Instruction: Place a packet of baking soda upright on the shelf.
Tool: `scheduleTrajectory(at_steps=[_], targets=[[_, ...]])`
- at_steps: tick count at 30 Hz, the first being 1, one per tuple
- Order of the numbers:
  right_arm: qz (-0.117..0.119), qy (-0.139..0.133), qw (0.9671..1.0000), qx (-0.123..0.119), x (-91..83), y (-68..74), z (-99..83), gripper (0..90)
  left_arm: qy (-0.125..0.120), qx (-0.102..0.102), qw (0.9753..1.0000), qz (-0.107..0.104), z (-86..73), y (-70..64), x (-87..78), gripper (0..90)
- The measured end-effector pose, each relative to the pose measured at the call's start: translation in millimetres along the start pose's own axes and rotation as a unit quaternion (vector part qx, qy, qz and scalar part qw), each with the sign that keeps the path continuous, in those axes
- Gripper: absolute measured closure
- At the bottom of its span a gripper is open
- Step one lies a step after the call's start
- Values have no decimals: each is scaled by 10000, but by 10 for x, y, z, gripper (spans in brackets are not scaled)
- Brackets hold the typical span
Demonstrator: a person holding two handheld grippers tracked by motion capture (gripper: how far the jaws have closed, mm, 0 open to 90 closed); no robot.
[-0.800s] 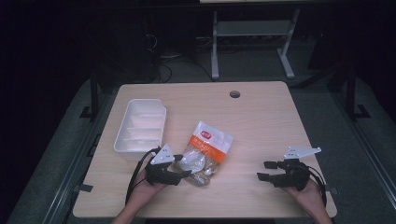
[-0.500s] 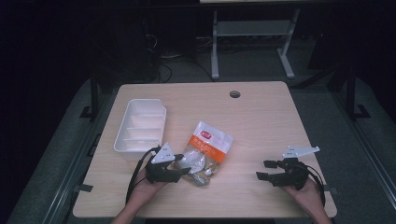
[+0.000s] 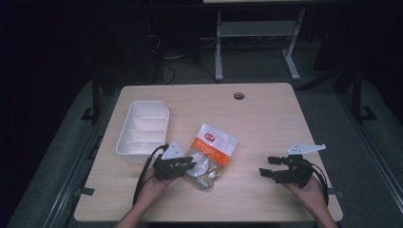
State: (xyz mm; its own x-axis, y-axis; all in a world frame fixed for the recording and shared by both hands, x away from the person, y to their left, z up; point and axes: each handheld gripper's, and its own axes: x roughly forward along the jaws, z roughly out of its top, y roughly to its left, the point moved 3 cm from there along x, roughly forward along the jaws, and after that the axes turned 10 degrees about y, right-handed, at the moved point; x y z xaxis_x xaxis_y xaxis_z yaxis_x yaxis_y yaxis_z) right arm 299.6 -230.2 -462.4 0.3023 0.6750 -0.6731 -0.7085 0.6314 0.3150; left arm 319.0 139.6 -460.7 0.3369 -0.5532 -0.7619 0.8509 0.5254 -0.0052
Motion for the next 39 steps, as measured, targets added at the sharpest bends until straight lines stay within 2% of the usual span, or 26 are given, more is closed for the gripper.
scheduleTrajectory(at_steps=[1,2,5,6,9,14,22,23,26,34,38,39], targets=[[-19,1,10000,-8,2,-1,27,286,150,48,9999,71,9,-18,63,732],[-23,13,10000,-2,3,4,46,284,177,80,9998,93,9,-23,79,727],[-52,23,10000,-25,4,2,78,282,197,70,9997,104,24,-17,96,734],[-46,3,10000,2,3,0,117,280,236,17,9997,61,30,-9,104,775],[-81,5,10000,-5,7,6,175,280,265,-23,9996,46,36,-2,116,804],[-75,19,10000,18,53,9,272,279,323,6,9995,64,53,-8,139,839],[-13,158,9998,90,271,2,459,274,350,35,9993,99,56,-16,143,851],[57,240,9995,172,347,-15,489,272,351,31,9993,93,56,-14,143,851],[157,324,9991,207,454,-13,545,272,351,31,9993,92,55,-13,143,850],[225,594,9980,73,641,64,738,274,354,18,9993,81,55,-9,143,850],[308,562,9979,82,701,90,787,281,353,20,9993,91,56,-12,143,850],[370,582,9975,121,764,90,800,281,355,26,9993,93,55,-12,143,850]])
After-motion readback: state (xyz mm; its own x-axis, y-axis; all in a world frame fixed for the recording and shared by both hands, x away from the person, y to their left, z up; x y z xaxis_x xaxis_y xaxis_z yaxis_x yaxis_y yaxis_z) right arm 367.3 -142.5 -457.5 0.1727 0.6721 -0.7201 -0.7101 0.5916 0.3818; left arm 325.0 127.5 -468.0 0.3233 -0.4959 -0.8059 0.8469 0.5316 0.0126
